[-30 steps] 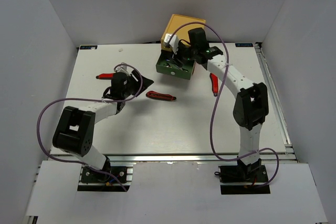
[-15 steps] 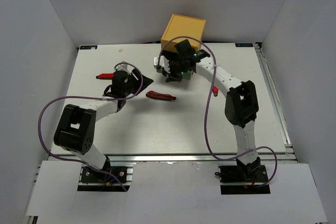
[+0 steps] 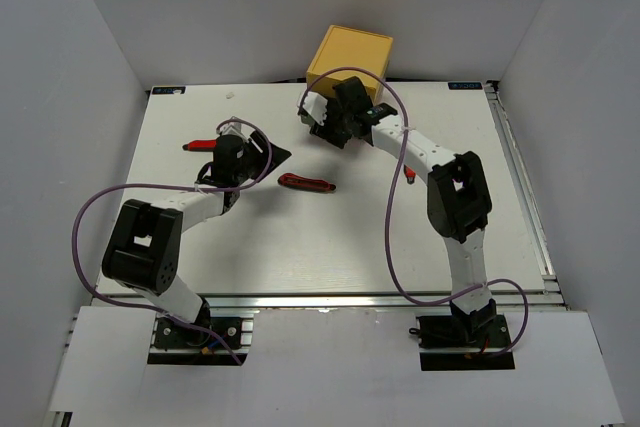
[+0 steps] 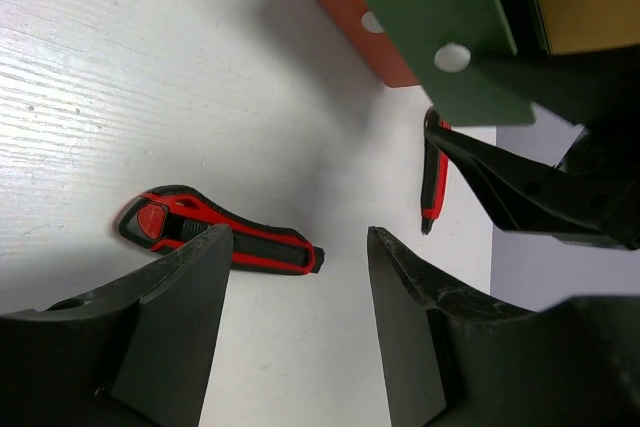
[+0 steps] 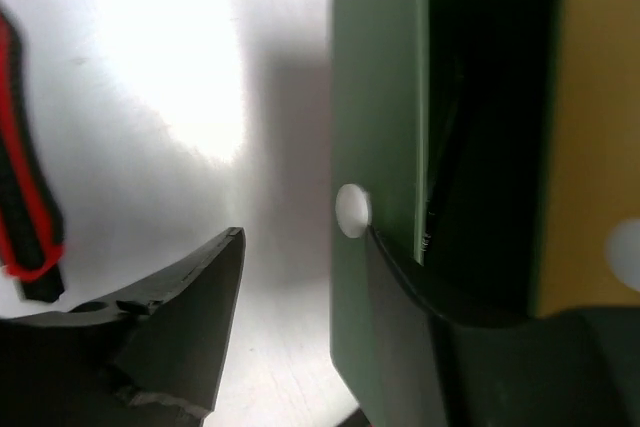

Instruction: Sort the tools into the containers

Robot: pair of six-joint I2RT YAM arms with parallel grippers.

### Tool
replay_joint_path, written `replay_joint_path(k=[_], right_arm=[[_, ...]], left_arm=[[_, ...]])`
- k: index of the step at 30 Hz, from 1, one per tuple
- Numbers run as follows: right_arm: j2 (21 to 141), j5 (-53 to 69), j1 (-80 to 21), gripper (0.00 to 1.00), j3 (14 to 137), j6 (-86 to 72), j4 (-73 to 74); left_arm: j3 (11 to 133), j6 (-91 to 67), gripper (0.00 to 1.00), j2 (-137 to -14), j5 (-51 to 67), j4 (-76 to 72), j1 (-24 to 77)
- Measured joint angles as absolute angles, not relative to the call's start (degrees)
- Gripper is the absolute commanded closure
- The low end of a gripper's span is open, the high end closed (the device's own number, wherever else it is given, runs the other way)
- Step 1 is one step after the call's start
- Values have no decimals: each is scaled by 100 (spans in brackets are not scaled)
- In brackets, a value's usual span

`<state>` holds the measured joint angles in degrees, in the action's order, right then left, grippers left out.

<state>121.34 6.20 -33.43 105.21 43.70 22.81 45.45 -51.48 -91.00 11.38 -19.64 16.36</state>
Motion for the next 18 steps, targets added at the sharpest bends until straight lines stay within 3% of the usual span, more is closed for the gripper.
replay_joint_path(k=[8,18], right_arm=[[12158,-167,-3339,15,10521,4364,1680],[12234,-451,-3334,11,10521,4394,1485]], left_arm=[[4628,-5151,33,-9137,1146,-1953,1636],[5065,-5299,33,-9612,1319,-2187,1636]])
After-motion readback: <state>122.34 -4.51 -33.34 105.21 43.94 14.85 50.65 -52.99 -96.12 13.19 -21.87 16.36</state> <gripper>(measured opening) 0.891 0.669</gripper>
